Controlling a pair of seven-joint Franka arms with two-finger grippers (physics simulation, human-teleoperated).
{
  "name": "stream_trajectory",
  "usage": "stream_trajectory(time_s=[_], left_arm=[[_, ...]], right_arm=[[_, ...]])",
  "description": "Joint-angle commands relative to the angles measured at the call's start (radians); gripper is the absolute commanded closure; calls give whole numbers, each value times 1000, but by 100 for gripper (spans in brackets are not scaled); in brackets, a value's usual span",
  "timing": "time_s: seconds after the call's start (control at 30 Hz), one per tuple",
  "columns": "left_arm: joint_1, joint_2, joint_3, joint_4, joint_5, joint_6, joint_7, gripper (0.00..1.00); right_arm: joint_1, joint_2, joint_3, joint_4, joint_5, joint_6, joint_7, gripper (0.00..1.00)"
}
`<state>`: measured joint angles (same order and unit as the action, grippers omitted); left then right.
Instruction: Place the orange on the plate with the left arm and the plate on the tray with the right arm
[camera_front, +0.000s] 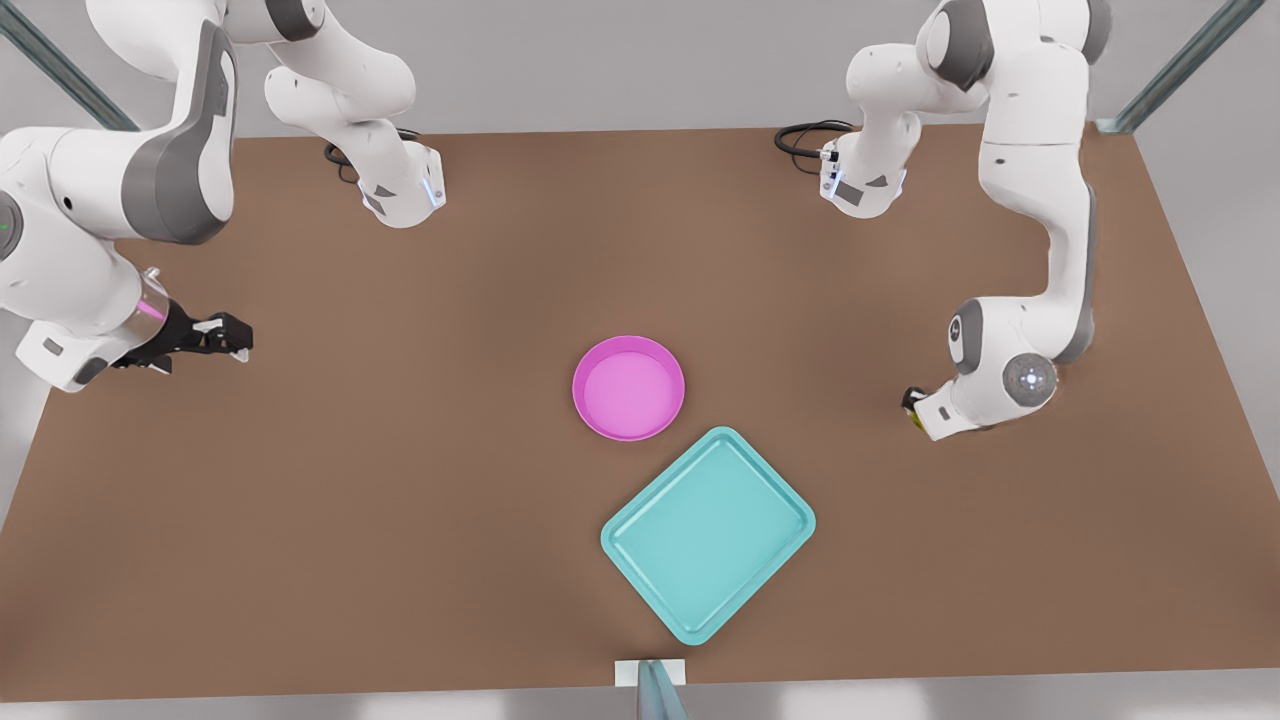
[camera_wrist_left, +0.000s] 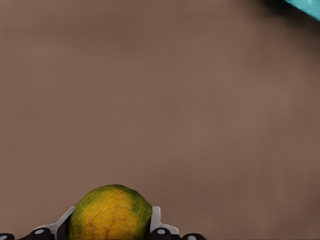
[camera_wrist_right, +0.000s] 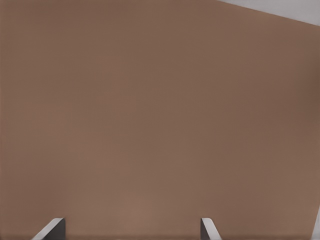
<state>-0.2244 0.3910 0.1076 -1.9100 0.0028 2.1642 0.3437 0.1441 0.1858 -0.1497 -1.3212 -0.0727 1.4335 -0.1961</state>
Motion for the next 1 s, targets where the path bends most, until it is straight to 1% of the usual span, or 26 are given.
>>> stream_trajectory(time_s=[0.0,0.03,0.07,0.1,0.13,0.17,0.2,0.23,0.37,0.4,0.43,0.47,0.53,0.57,0.6,0.63,0.67,0.7,0.73,0.77,0.8,0.83,0.87,0.9,0.93,0.97], left_arm=[[-148,9,-9,97,-14,-271,-612,35],[-268,37,-9,172,-59,-319,-721,35],[-334,66,-9,229,-81,-334,-798,35],[-415,123,-11,311,-87,-336,-902,35],[-455,183,-42,399,-124,-336,-1017,35],[-467,213,-72,443,-129,-334,-1097,35],[-474,282,-117,535,-124,-334,-1198,35],[-474,322,-132,591,-122,-331,-1238,35],[-518,402,-140,687,-124,-288,-1296,35],[-518,407,-140,686,-124,-270,-1296,16],[-518,410,-140,686,-122,-267,-1295,0],[-518,410,-140,686,-122,-267,-1295,0],[-518,416,-140,675,-118,-268,-1293,0],[-506,369,-126,675,-124,-328,-1280,0],[-432,247,-73,681,-124,-622,-1106,0],[-397,151,44,683,-124,-748,-935,0],[-395,85,217,687,-133,-828,-720,0],[-397,43,352,687,-138,-868,-566,0],[-397,3,405,693,-136,-880,-545,0],[-395,-6,455,755,-130,-928,-549,0],[-372,-17,462,781,-132,-952,-545,0],[-140,-98,215,772,-112,-954,-525,0],[83,-144,-101,769,17,-949,-519,0],[131,-237,-171,651,75,-870,-500,0],[132,-290,-169,573,78,-811,-485,0],[132,-290,-167,581,78,-813,-483,0]], right_arm=[[0,0,-1,0,1,8,-3,0],[0,0,-1,-1,1,10,-3,0],[0,0,-1,-1,1,10,-3,0],[0,1,-1,-6,1,10,-3,0],[-1,1,-2,-6,1,10,-3,0],[-1,1,-2,-6,1,10,-3,0],[0,3,-2,-6,1,12,-3,0],[0,3,-2,-6,1,12,-3,0],[5,40,-2,-12,2,25,-2,0],[14,66,-1,-13,13,25,-2,0],[54,113,-1,-13,48,25,0,0],[81,156,-1,-13,88,30,0,0],[158,282,-1,-27,250,136,6,0],[189,313,-1,-61,327,202,52,0],[247,308,1,-137,396,292,150,0],[287,305,7,-180,441,355,217,0],[334,311,10,-220,476,429,250,0],[376,311,12,-285,504,531,253,0],[408,311,12,-323,518,597,264,0],[446,313,16,-342,518,643,334,0],[471,313,24,-360,518,671,405,0],[494,313,27,-401,534,720,483,0],[506,319,26,-420,576,737,558,0],[514,328,27,-424,577,736,627,0],[519,328,26,-449,608,743,627,0],[516,331,25,-478,709,754,615,0]])
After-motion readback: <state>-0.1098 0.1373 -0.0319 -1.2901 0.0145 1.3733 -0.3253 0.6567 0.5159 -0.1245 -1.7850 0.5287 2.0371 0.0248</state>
